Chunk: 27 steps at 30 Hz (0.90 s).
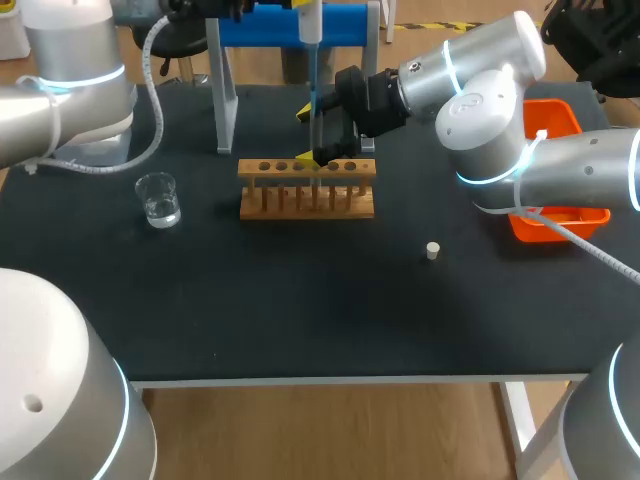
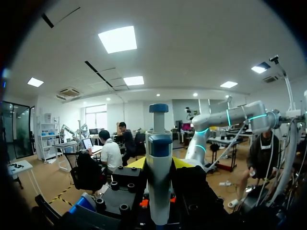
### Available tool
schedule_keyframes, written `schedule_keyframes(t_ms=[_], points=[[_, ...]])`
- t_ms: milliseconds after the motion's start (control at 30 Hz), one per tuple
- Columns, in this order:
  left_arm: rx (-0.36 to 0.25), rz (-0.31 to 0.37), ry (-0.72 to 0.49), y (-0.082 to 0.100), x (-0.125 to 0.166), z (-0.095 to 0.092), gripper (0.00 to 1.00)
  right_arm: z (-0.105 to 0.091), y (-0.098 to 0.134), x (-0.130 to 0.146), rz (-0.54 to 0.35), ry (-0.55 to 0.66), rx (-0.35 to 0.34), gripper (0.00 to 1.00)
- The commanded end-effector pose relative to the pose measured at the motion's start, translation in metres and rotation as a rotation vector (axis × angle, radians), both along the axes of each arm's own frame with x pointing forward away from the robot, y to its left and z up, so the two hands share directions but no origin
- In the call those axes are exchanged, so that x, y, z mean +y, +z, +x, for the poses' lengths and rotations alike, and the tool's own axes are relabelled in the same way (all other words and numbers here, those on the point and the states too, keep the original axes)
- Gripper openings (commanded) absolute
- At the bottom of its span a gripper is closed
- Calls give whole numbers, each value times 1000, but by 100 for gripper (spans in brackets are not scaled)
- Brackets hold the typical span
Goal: Invert the test tube, pick up the pipette, mount the tip to pipette, aspirate from beaker and dispense into the tube, eject the tip, return the pipette, and cap with the stopper.
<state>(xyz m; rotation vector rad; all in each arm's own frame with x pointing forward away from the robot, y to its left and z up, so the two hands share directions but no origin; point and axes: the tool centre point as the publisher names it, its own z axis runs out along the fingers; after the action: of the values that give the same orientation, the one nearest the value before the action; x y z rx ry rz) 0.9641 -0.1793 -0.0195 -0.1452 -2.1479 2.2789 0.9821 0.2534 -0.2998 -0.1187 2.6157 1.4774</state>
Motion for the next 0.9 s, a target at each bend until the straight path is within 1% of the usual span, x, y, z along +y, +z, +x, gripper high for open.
schedule_keyframes(t_ms=[33,600,900], points=[[-5,2,11,1,1,-2,0,1,0,0,-1,3,1,100],[-29,4,-2,-1,-4,0,0,1,0,0,-1,3,1,100],[-56,5,-19,-4,-6,0,0,1,0,0,-1,3,1,100]])
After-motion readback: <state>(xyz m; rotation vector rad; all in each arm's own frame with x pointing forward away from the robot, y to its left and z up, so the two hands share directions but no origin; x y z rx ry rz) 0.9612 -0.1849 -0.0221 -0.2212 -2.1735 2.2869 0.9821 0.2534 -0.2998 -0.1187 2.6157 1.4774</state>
